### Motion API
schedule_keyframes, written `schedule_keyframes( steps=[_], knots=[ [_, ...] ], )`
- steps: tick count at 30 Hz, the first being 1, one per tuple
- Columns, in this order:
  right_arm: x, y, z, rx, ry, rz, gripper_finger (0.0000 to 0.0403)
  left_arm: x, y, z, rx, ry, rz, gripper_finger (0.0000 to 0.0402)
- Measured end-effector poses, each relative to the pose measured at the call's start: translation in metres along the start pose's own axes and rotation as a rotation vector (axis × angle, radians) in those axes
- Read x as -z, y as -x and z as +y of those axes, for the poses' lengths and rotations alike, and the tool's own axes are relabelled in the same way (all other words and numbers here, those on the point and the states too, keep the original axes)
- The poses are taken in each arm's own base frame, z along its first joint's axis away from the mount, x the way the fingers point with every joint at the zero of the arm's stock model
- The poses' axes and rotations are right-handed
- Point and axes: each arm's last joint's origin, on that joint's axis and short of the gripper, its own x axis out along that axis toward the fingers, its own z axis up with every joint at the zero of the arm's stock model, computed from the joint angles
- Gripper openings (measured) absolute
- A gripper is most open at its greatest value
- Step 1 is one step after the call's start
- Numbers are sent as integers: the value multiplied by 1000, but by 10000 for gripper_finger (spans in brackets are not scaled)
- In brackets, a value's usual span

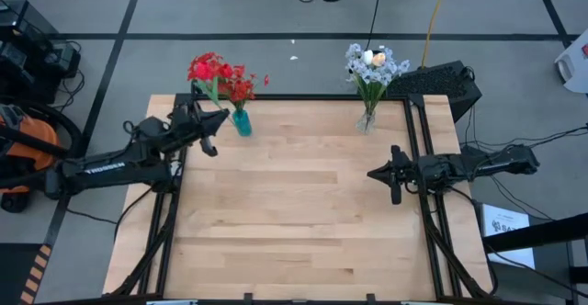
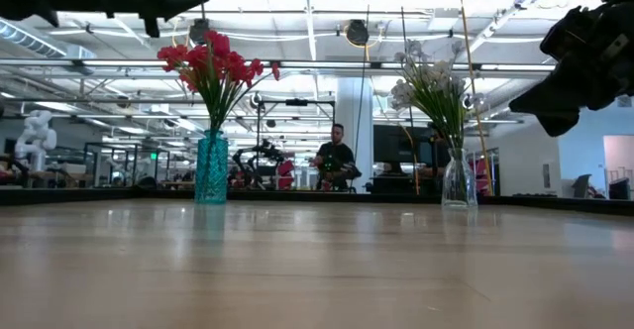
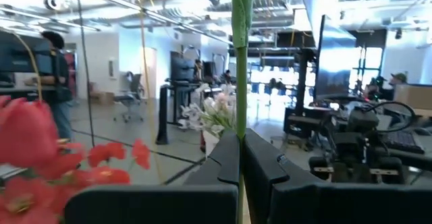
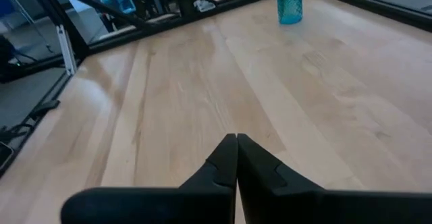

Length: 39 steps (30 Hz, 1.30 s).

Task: Sort flowers into vase by color
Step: Put the red flower into the blue vase

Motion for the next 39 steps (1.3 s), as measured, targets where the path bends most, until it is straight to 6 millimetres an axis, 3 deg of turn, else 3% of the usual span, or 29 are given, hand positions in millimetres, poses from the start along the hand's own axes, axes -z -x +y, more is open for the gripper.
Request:
schedule_keyframes(
  steps=[10,29,39],
  knots=[
    [1,14,-4,-17,-41,-59,0,3,21,11,-83,-47,-43,2],
    [0,14,-5,19,-31,-80,0,55,42,36,-271,-115,-100,2],
    [0,14,-5,21,-71,-82,0,62,42,40,-296,-131,-105,2]
  ],
)
